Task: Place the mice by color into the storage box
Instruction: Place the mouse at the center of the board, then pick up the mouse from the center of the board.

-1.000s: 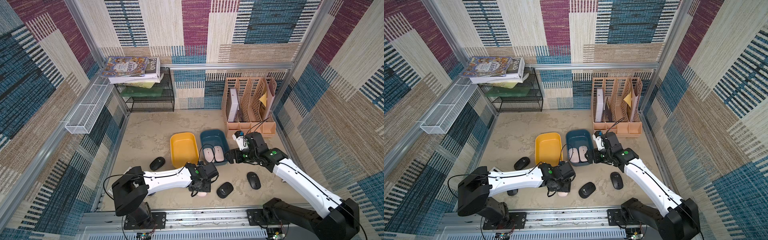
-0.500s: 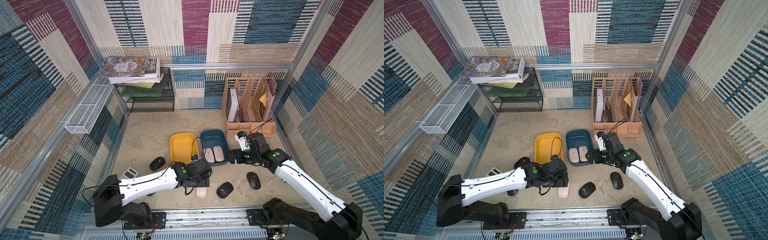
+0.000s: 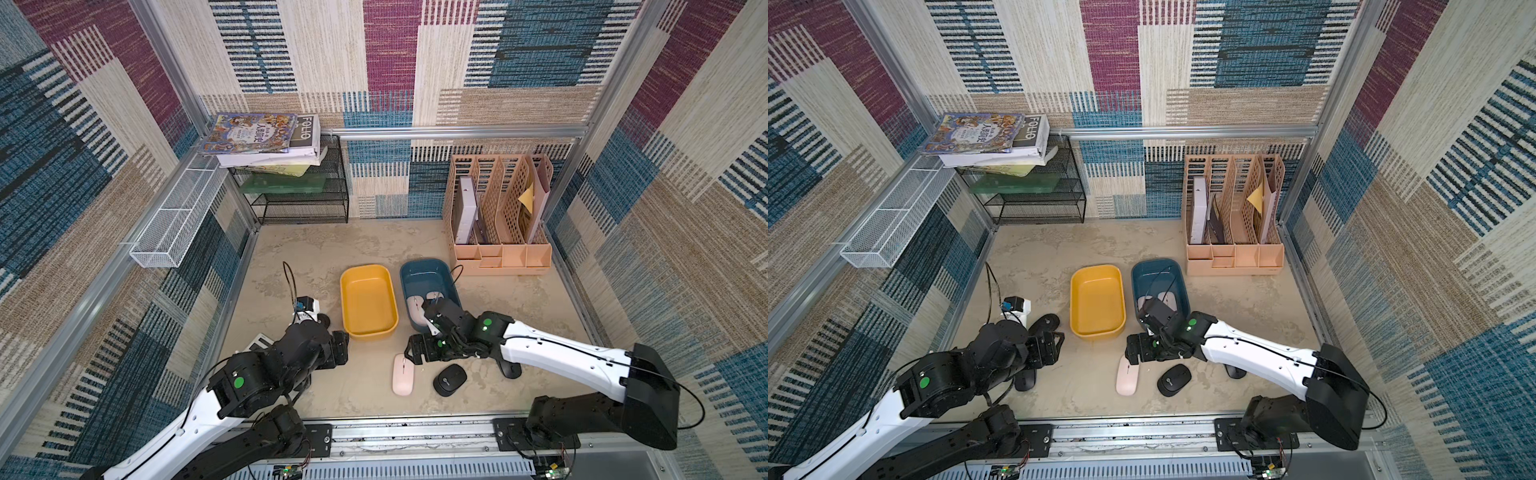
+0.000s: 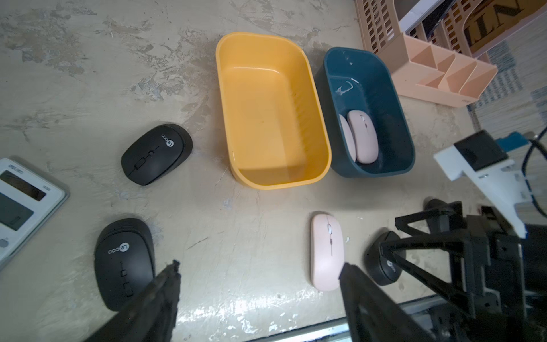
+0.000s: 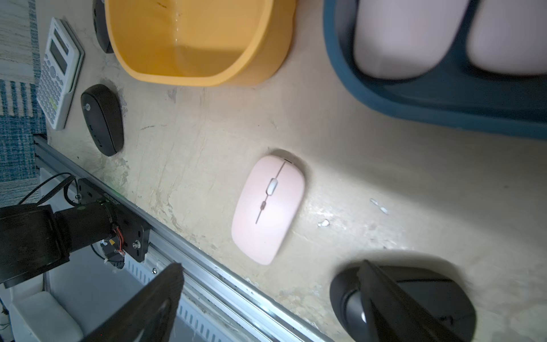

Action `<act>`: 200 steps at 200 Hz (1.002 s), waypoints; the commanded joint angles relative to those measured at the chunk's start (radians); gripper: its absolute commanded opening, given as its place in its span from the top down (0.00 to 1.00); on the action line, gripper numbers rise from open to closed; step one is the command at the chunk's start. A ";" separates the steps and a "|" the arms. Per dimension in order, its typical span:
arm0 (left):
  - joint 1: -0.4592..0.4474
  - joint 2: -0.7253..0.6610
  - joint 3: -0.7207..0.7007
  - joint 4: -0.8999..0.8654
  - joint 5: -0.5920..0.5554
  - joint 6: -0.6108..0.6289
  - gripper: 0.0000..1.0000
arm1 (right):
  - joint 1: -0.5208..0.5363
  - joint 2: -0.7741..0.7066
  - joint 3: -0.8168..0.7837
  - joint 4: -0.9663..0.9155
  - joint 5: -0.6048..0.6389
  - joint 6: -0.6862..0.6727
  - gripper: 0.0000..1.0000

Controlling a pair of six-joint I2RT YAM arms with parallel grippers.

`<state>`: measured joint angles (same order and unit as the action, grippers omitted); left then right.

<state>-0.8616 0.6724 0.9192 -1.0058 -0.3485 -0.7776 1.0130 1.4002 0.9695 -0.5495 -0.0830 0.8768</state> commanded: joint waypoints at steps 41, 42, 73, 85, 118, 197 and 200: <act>0.001 -0.074 -0.017 -0.004 -0.006 0.158 0.12 | 0.076 0.257 0.100 -0.038 -0.043 0.116 0.04; 0.001 -0.076 -0.018 -0.003 -0.005 0.159 0.11 | 0.077 0.260 0.100 -0.038 -0.044 0.117 0.04; 0.001 -0.150 -0.066 0.001 -0.014 0.157 0.11 | 0.089 0.349 0.165 -0.080 -0.050 0.111 0.04; 0.001 -0.181 -0.083 0.000 -0.011 0.154 0.11 | 0.088 0.369 0.171 -0.091 -0.053 0.114 0.04; 0.002 -0.242 -0.107 0.019 0.017 0.180 0.12 | 0.088 0.397 0.170 -0.087 -0.073 0.128 0.01; 0.001 -0.249 -0.151 0.143 0.168 0.292 0.12 | 0.081 0.466 0.184 -0.104 -0.111 0.125 0.27; 0.002 -0.248 -0.151 0.145 0.173 0.295 0.12 | 0.079 0.467 0.183 -0.103 -0.112 0.123 0.28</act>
<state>-0.8616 0.4225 0.7715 -0.9180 -0.2382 -0.5270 1.0977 1.8389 1.1698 -0.6575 -0.1547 1.0019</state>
